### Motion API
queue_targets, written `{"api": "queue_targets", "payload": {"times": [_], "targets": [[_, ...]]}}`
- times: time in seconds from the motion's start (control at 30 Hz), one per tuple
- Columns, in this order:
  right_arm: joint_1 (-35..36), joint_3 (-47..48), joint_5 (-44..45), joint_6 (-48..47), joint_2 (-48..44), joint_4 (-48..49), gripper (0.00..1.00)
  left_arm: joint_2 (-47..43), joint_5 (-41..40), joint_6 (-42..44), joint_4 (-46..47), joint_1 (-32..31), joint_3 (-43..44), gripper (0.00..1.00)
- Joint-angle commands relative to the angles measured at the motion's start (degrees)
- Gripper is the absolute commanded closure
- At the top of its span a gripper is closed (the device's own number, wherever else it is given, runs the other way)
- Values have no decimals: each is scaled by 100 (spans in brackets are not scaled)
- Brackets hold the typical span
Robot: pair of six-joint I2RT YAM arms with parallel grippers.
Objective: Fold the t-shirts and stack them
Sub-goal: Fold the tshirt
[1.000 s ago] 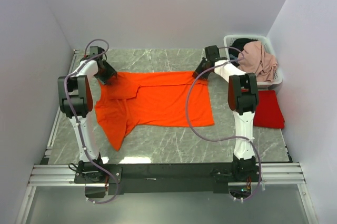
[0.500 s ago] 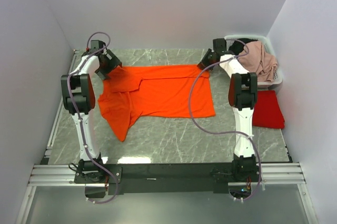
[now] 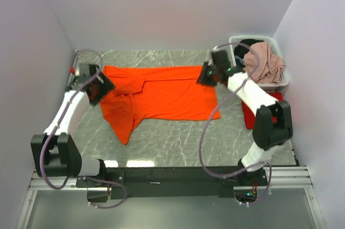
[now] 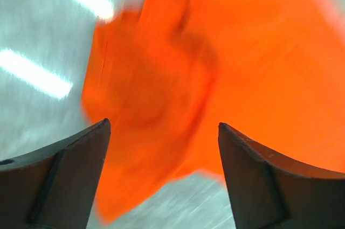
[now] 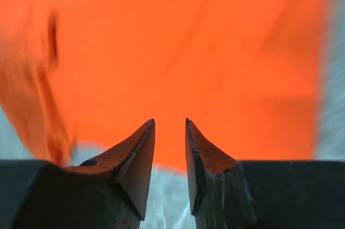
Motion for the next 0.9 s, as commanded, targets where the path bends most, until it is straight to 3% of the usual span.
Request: {"api": "queue_targets", "payload": {"times": [0.0,0.17,0.23,0.27,0.37,0.53,0.87], "targets": [[917,-1128,56,-566,-462,48,64,-342,-105,55,-432,-583,-849,15],[1638,-2475,-198,-75,-1376,645,64,-740,-491,-235,-1055,-2539,-1202,23],[1710,-2828,-216,-4,-1587,769,64,-504,-869,-419,-1249,-3087,-1071,26],[1719,-2907,-242,23,-1623,778,64,-389,-1009,-455,-1355,-3568,-1018,32],[1736,-3057,-243,-3,-1711,752,64,182,-1396,-438,-1505,-4221,-781,42],[1745,-3022,-102,-109,-1843,664,64,1227,-2195,-200,-1839,-4566,-176,56],[1728,-3145,30,-205,-1975,611,64,1967,-2760,345,-1690,-4558,64,54]]}}
